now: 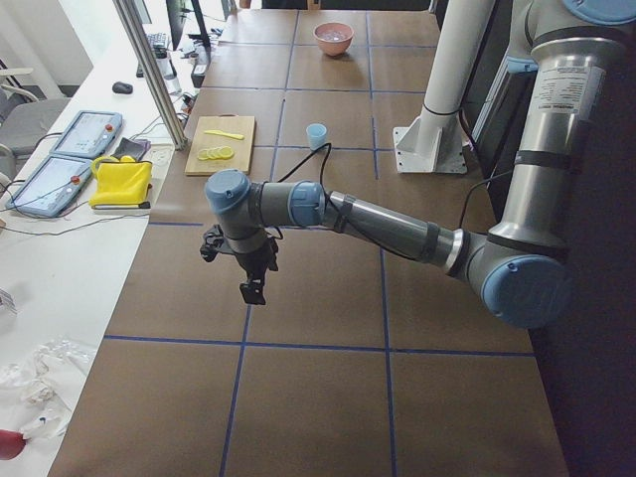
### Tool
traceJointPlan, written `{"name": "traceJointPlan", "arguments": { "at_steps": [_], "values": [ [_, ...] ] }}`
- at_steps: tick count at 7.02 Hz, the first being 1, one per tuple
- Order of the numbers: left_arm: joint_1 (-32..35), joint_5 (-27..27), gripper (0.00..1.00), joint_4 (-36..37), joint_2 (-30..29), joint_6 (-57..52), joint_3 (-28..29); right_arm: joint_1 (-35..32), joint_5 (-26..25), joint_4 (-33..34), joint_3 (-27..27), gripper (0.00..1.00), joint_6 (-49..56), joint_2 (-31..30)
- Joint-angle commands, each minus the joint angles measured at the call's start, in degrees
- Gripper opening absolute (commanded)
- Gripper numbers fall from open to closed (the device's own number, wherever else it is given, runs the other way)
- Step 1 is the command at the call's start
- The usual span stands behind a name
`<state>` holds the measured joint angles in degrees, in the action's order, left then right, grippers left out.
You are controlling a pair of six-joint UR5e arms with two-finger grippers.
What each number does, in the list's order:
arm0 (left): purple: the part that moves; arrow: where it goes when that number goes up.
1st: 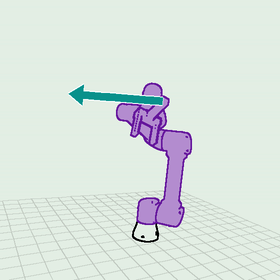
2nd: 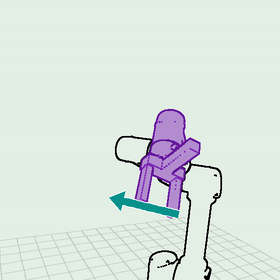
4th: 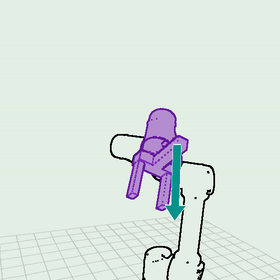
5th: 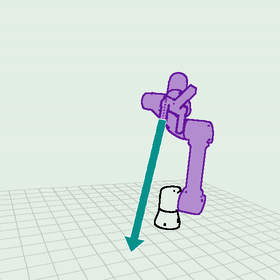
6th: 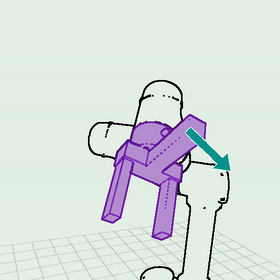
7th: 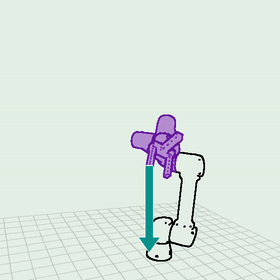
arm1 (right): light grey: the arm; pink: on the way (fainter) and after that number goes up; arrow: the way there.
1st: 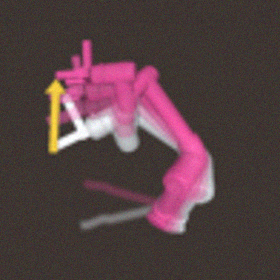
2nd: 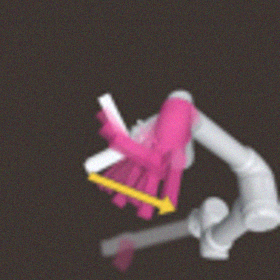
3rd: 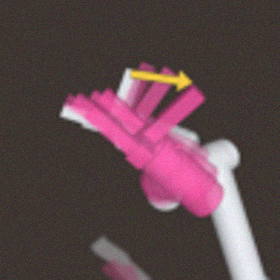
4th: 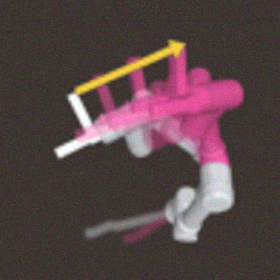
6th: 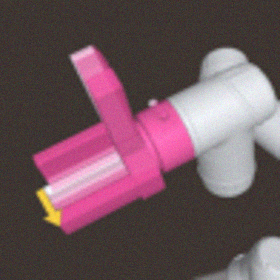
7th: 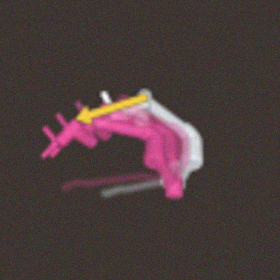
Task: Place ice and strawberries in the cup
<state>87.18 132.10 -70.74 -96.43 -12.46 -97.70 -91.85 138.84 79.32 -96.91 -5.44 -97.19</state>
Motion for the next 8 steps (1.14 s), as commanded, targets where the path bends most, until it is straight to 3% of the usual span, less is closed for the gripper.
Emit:
{"name": "traceJointPlan", "arguments": {
  "at_steps": [1, 2, 5, 8],
  "values": [
    [5.0, 5.5, 1.00, -2.4, 4.1, -8.5, 5.9, 0.0, 0.0, 0.0, -0.3, 0.99, -0.2, 0.0],
    [5.1, 6.6, 1.00, -8.4, 6.8, -7.6, 6.0, 0.0, -0.1, 0.0, -0.3, 0.99, -0.2, 0.0],
    [5.2, 6.0, 1.00, -9.3, 7.1, -4.0, 5.9, 0.0, -0.1, 0.0, -0.3, 0.99, -0.2, -0.1],
    [6.2, 1.1, 1.00, -15.8, 7.3, 2.1, 6.3, 0.0, -0.1, 0.0, -0.4, 0.99, -0.2, -0.1]
  ]
}}
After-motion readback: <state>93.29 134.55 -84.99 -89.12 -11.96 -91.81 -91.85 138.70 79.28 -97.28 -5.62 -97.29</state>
